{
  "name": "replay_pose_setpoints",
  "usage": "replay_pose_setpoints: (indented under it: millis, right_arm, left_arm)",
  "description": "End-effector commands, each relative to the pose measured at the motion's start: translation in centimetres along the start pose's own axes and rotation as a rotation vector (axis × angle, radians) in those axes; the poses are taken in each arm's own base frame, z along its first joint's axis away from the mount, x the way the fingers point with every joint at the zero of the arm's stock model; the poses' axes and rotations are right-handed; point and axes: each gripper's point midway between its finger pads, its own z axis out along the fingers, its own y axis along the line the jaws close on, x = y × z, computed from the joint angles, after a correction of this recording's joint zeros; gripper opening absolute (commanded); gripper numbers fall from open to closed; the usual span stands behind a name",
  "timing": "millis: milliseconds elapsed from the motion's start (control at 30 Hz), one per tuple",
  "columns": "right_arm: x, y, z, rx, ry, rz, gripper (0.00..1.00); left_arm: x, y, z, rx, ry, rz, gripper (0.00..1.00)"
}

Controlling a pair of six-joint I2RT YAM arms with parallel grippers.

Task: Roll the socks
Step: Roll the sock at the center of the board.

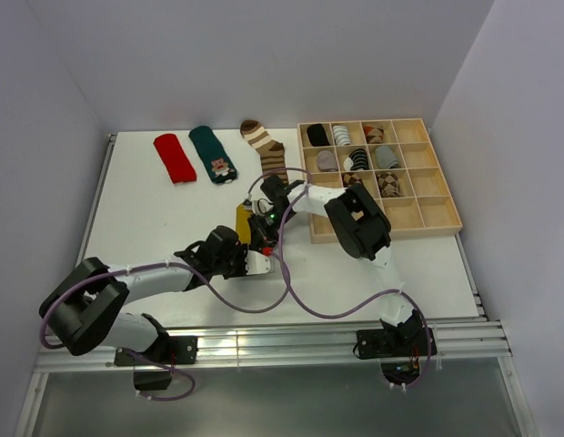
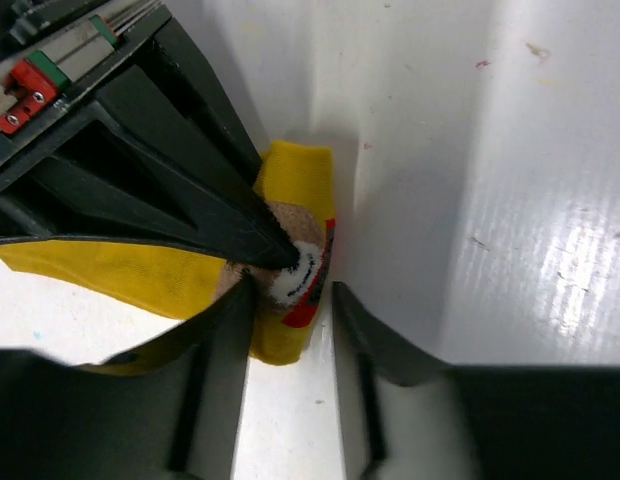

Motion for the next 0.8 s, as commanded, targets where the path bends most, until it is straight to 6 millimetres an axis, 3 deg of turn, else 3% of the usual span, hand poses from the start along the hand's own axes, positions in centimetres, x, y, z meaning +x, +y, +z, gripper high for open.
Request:
replay_pose_setpoints:
  millis: [0, 133, 267, 400, 467, 533, 767]
  right_arm:
    - [0.1, -1.3, 0.2, 0.069, 0.003, -0.016, 0.10]
    - [-0.1, -1.0, -0.1, 0.068, -0.007, -0.025, 0.10]
    - [-0.4, -0.7, -0.7, 0.100, -0.042, -0.041, 0.13]
    - [-1.3, 0.0, -2.3, 0.170, -0.143, -0.072, 0.41]
    - [-2.2, 0.6, -4.0, 0.240, -0.227, -0.098, 0.50]
    - [-2.7, 1.9, -5.9, 0.280, -0.314, -0.135, 0.52]
    - [-3.5, 1.6, -12.0, 0.397, -0.619, -0.042, 0.54]
  left_arm:
    - [0.5, -0.9, 0.6, 0.046, 0.022, -0.016, 0.38]
    - [1.1, -1.9, 0.9, 0.108, 0.057, -0.037, 0.23]
    - [1.0, -2.0, 0.6, 0.169, 0.052, -0.100, 0.00]
    - [0.5, -1.4, -0.2, 0.248, 0.029, -0.187, 0.00]
    - [0.2, -1.4, -0.9, 0.306, 0.016, -0.237, 0.00]
    - [0.7, -1.2, -1.3, 0.341, 0.014, -0.273, 0.00]
    - [1.1, -1.1, -1.9, 0.515, 0.012, -0.407, 0.00]
